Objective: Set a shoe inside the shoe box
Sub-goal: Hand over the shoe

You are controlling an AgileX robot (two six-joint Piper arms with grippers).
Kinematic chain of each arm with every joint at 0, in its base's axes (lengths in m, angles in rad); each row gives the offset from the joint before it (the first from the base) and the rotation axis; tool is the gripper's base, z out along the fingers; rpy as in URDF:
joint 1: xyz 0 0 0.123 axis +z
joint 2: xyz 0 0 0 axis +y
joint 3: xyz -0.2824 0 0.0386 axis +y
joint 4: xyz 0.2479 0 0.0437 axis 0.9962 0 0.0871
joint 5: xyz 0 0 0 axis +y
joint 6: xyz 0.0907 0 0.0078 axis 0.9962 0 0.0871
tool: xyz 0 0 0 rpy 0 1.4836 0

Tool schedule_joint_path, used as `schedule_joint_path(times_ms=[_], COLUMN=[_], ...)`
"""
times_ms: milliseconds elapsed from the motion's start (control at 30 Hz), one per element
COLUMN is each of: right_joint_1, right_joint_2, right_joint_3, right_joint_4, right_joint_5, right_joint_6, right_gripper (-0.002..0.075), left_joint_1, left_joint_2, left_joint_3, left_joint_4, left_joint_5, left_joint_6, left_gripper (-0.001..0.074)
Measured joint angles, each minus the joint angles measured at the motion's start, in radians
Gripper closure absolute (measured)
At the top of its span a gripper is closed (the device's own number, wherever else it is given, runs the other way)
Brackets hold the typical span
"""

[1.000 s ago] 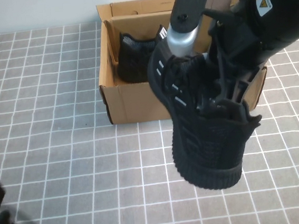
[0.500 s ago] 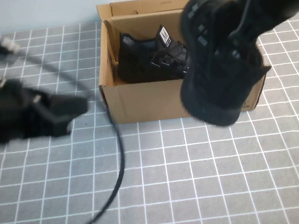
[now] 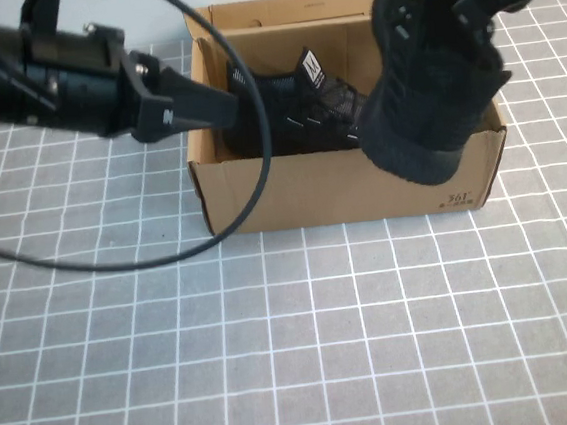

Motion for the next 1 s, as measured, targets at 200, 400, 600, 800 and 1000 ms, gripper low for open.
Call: schedule_joint_path(times_ms=[200,400,600,800,1000], right_joint_1=[-0.002,-0.002,-0.002,-0.002,-0.002], right_joint_2=[0.072,0.079,0.079,0.079,0.079], right_joint_3=[-0.096,-0.123,-0.123,-0.123,-0.123], right_joint_4=[0.157,0.282,0.299,0.297,0.297], right_joint_5=[0.143,0.213,0.215,0.217,0.217], right_joint_6=[-0.331,-0.655,-0.841,-0.896,-0.921], right_gripper=[0.0716,0.0716,0.0716,0.0716,0.0716], left_joint_1=[0.0,0.0,-0.056,-0.121,-0.133], left_joint_2=[0.092,0.123,0.123,0.123,0.132], left_joint_3=[-0.172,-0.24,-0.249,-0.291,-0.332], left_joint_4=[0.041,0.054,0.087,0.099,0.092], left_joint_5=[0.066,0.07,0.077,0.083,0.085], left_joint_6=[0.032,0.133,0.18,0.228,0.3], left_gripper=[0.0736,0.0736,0.0736,0.0692,0.0397])
